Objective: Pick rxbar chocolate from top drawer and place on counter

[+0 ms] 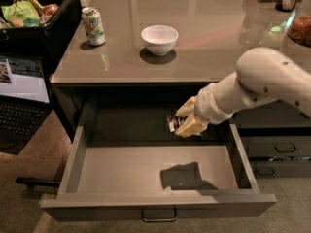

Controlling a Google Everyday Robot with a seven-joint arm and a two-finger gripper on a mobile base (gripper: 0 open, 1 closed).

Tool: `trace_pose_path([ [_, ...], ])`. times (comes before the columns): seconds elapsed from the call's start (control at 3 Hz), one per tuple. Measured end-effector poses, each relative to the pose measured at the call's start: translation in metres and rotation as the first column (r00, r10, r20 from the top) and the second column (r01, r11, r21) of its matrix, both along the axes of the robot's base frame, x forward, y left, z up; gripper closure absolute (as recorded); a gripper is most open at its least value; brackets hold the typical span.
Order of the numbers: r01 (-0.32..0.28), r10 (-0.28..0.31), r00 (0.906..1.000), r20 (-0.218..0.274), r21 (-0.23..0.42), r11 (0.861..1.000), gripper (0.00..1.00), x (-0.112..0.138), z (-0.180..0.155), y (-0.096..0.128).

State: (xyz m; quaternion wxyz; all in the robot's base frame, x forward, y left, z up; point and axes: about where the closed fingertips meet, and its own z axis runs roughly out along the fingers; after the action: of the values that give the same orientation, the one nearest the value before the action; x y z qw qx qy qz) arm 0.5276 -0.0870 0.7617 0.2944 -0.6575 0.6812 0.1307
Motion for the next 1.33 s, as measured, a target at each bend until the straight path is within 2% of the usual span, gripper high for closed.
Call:
trace_pose_path([
  [0.33,0.015,-0.014,0.9943,0.106,-0.008,1.0,1.0,0.017,0.075,-0.01],
  [0.67,0.025,-0.021,0.9818,0.189,-0.018,1.0,1.0,0.04,0.133,-0.009],
  [1.0,0.059,-0.057,0.9735,0.222,-0.003,0.998,1.0,0.077,0.157,-0.002],
  [1.33,0.124,-0.125,0.9691,0.213,0.018,0.992,1.0,0.121,0.15,0.006],
])
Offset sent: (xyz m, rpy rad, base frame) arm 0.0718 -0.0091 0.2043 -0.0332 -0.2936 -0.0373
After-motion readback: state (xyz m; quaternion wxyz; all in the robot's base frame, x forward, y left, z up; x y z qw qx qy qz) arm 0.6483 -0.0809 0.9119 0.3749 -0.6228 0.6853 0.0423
